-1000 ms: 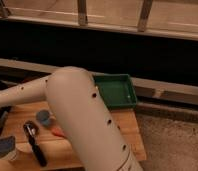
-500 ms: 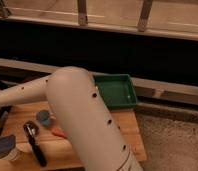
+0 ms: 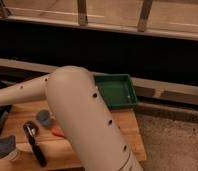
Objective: Place sponge in paper cup
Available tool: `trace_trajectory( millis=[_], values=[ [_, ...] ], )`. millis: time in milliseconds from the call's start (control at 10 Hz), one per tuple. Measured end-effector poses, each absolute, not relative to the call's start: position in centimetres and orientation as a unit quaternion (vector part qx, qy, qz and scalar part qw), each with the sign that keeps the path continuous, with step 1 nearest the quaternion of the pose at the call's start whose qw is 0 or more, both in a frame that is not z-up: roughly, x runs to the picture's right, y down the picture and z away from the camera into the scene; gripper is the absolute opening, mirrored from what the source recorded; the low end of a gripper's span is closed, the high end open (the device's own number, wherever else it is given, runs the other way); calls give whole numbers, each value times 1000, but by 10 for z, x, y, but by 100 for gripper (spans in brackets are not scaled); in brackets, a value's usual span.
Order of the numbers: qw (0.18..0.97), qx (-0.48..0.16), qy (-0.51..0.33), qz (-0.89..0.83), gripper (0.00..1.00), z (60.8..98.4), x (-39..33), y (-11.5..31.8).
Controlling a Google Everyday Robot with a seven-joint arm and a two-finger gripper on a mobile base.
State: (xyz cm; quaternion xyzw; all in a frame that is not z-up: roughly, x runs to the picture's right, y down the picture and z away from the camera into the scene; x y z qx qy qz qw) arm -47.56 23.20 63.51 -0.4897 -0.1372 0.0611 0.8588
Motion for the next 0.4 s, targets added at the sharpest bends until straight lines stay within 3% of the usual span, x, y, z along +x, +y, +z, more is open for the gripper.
trace_trajectory(
  millis=[400],
  values=[
    [896, -424, -110, 74, 67, 624, -458, 176]
  ],
)
